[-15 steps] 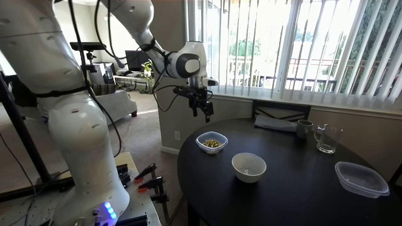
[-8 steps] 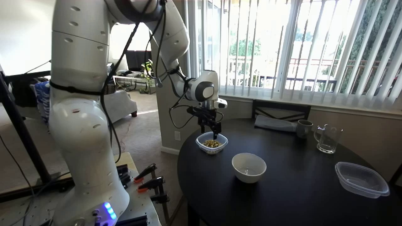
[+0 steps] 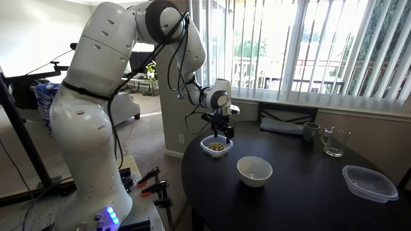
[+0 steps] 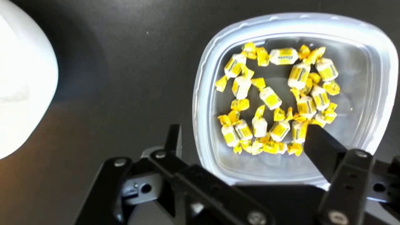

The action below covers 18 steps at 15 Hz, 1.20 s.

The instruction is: Pour the contents from the left bowl to the right bowl

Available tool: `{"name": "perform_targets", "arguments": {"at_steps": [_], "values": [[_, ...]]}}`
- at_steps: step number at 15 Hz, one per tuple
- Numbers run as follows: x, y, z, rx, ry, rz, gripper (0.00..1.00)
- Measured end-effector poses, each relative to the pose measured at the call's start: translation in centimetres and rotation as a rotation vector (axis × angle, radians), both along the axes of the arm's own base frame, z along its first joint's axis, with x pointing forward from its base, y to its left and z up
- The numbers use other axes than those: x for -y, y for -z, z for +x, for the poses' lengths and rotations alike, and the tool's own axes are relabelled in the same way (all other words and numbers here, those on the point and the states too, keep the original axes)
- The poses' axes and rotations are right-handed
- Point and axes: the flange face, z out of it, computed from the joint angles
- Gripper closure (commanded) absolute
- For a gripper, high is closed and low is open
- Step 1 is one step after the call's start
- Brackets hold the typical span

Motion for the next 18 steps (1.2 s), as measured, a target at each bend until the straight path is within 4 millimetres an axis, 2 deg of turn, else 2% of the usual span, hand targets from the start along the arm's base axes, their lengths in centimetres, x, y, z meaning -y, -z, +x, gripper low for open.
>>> {"name": "perform_targets", "arguments": {"at_steps": [5, 8, 11, 12, 13, 18], "values": [[2.2, -0.8, 3.7, 0.046, 0.045, -0.01, 0.0], [2.9, 0.7, 5.0, 0.019, 0.059, -0.02, 0.0], [2.6, 2.7, 5.6, -0.021, 0.057, -0.028, 0.0], [2.5, 3.2, 5.8, -0.032, 0.057, -0.031, 0.11], [2.5, 3.7, 6.0, -0.041, 0.057, -0.033, 0.27], [2.6, 4.6, 6.8, -0.062, 0.06, -0.04, 0.61]]}}
